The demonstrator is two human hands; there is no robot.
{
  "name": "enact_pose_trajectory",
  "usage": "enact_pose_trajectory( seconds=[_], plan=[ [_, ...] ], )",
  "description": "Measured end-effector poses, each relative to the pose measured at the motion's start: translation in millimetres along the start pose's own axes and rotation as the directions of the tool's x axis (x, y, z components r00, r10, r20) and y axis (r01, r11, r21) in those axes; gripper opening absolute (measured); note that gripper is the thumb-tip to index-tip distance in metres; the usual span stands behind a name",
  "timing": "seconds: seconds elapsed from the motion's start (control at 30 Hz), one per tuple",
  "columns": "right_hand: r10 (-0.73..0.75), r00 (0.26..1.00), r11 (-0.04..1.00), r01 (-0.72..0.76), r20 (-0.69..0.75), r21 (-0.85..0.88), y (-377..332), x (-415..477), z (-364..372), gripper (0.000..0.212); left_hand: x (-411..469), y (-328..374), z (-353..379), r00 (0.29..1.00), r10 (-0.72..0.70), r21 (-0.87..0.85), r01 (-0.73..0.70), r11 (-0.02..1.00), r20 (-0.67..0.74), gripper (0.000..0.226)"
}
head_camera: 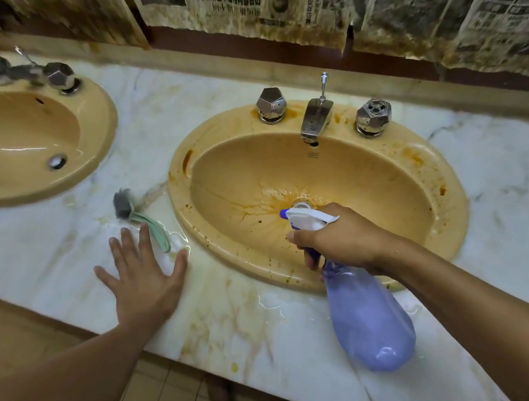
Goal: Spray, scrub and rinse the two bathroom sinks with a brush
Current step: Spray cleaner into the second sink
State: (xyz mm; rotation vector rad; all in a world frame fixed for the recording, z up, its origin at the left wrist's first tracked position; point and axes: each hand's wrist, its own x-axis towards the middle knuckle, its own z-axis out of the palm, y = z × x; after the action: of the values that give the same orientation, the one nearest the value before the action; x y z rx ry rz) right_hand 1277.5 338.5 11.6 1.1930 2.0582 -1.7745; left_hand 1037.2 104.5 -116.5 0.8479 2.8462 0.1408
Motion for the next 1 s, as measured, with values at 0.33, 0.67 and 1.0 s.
enact_pose_trajectory(
  seconds=[0.33, 0.67, 1.0],
  plan=[
    [0.017, 0.989, 0.997, -0.028, -0.144, -0.077, 1.8, 9.5, 17.3, 0.036, -0.4, 0.8, -0.2, 1.000, 0.006, -0.006, -0.006, 1.000, -0.020, 0.095],
    [-0.011, 0.995, 0.993, 0.000, -0.098, -0.115, -3.3, -9.7, 44.7, 0.040, -1.7, 1.4, -2.5, 0.999, 0.005, -0.007, -0.006, 1.000, -0.035, 0.089],
    [-0.134, 0.968, 0.964, 0.077, -0.212, -0.256, -12.8, -16.7, 53.8, 0.040, -3.5, 1.1, -2.8, 0.999, 0.018, -0.026, -0.019, 0.999, -0.042, 0.091]
  ],
)
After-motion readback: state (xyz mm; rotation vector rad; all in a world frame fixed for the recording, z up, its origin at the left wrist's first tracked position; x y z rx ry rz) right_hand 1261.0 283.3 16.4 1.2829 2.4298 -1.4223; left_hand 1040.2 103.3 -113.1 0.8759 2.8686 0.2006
